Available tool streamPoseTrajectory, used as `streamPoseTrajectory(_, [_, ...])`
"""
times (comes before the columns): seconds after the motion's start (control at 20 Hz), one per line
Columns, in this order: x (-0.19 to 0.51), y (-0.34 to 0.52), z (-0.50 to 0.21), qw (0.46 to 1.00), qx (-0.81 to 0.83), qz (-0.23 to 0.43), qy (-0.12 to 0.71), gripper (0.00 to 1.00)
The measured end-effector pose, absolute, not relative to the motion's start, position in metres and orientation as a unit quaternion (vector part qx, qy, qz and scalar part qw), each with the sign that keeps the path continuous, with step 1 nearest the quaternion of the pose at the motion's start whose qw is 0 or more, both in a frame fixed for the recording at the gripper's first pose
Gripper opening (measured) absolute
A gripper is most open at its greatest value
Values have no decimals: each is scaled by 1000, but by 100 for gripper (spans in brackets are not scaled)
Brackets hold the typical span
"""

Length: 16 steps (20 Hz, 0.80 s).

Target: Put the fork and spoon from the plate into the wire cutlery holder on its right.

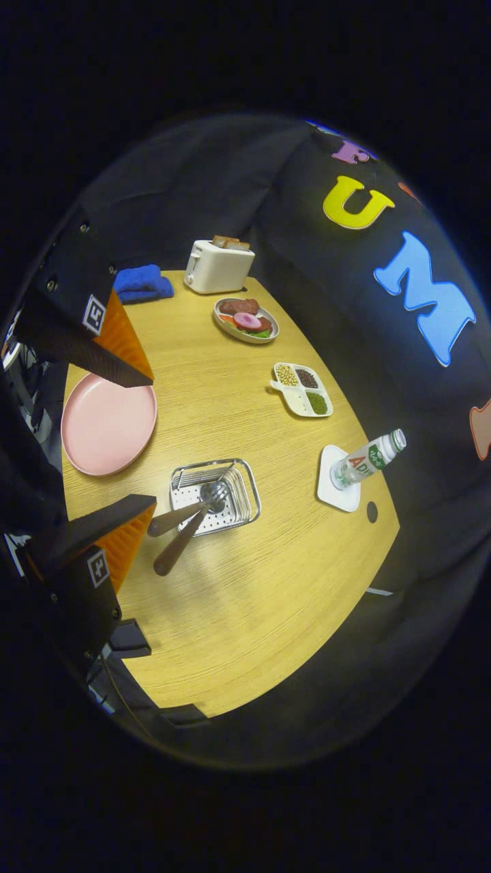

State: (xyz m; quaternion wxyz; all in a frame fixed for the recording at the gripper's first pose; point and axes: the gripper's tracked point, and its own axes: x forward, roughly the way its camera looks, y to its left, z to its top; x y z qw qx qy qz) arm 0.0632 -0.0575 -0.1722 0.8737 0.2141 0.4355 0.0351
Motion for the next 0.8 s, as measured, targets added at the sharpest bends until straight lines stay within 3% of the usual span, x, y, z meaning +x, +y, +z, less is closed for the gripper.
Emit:
streamPoseTrajectory(0.45, [90,-65,-53,973,80,35,214,98])
streamPoseTrajectory(0.8, [87,-80,-11,995,-35,-9,88,98])
